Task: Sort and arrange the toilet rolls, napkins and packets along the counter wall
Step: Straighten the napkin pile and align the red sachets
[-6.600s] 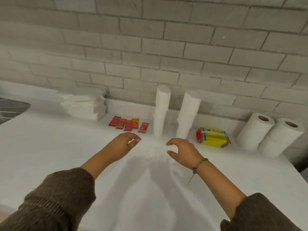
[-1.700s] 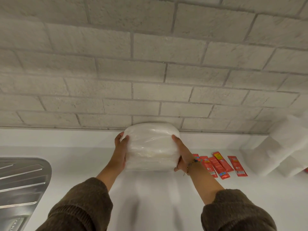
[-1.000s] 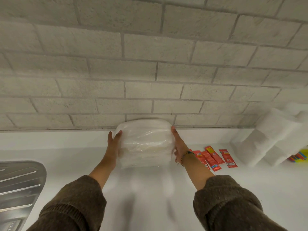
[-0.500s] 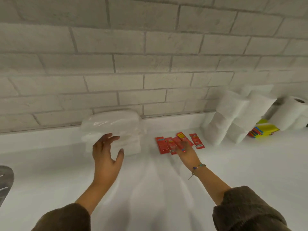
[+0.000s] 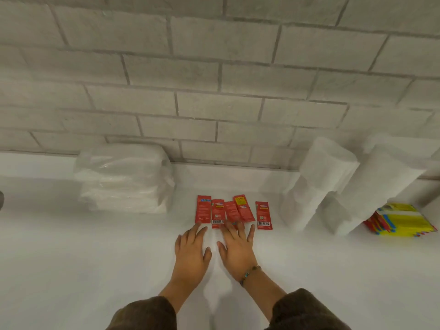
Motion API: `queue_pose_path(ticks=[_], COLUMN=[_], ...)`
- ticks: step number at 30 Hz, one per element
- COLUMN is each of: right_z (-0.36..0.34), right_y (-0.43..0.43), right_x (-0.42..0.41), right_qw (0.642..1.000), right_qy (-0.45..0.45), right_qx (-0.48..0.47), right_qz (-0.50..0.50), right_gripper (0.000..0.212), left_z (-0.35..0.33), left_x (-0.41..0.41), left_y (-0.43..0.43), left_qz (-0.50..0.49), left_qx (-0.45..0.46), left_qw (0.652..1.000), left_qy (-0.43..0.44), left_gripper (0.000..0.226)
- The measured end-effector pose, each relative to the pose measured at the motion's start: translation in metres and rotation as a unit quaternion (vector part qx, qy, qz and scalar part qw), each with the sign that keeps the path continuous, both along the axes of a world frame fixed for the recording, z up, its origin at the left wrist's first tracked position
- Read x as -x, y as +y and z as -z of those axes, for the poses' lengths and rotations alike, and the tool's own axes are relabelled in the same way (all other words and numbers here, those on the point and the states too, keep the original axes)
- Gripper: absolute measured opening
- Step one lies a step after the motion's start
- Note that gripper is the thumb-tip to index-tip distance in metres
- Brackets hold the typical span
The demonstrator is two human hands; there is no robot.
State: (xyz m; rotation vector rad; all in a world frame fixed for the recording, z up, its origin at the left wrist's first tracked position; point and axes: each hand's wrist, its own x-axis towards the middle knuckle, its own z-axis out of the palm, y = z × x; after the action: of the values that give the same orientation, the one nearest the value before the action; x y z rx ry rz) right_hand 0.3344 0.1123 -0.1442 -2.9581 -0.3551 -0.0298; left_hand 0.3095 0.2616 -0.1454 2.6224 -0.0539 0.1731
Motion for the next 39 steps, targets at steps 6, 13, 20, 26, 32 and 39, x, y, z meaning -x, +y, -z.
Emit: queue_pose_path(ticks=[6, 13, 20, 26, 32, 39], right_z=[0.002, 0.005, 0.005, 0.004, 0.000, 0.000], right_y=[0.008, 0.009, 0.015, 0.014, -0.001, -0.020], right_x=[-0.020, -0.038, -0.045, -0.044, -0.032, -0.013], right_qw=[0.998, 0.999, 1.000, 1.000, 0.991, 0.994], right_qy=[-0.051, -0.042, 0.010, 0.008, -0.062, -0.067], right_qx=[-0.018, -0.026, 0.012, 0.022, -0.040, -0.002], right_qz=[-0.022, -0.014, 0.005, 0.016, 0.113, 0.085], right_gripper=[0.038, 0.037, 0.047, 0.048, 0.051, 0.042], left_z=[-0.013, -0.005, 0.005, 0.007, 0.008, 0.008], left_x=[-0.018, -0.044, -0.063, -0.064, -0.064, -0.066], left_y=[-0.003, 0.003, 0.007, 0.007, 0.009, 0.009], left_qz=[-0.022, -0.009, 0.006, 0.023, 0.069, 0.123], left_qx=[-0.046, -0.111, -0.131, -0.121, -0.143, -0.209], left_qw=[0.999, 0.994, 0.991, 0.992, 0.987, 0.970], left_qy=[0.019, -0.005, -0.024, 0.004, -0.015, 0.004], left_gripper=[0.051, 0.048, 0.049, 0.051, 0.059, 0.060])
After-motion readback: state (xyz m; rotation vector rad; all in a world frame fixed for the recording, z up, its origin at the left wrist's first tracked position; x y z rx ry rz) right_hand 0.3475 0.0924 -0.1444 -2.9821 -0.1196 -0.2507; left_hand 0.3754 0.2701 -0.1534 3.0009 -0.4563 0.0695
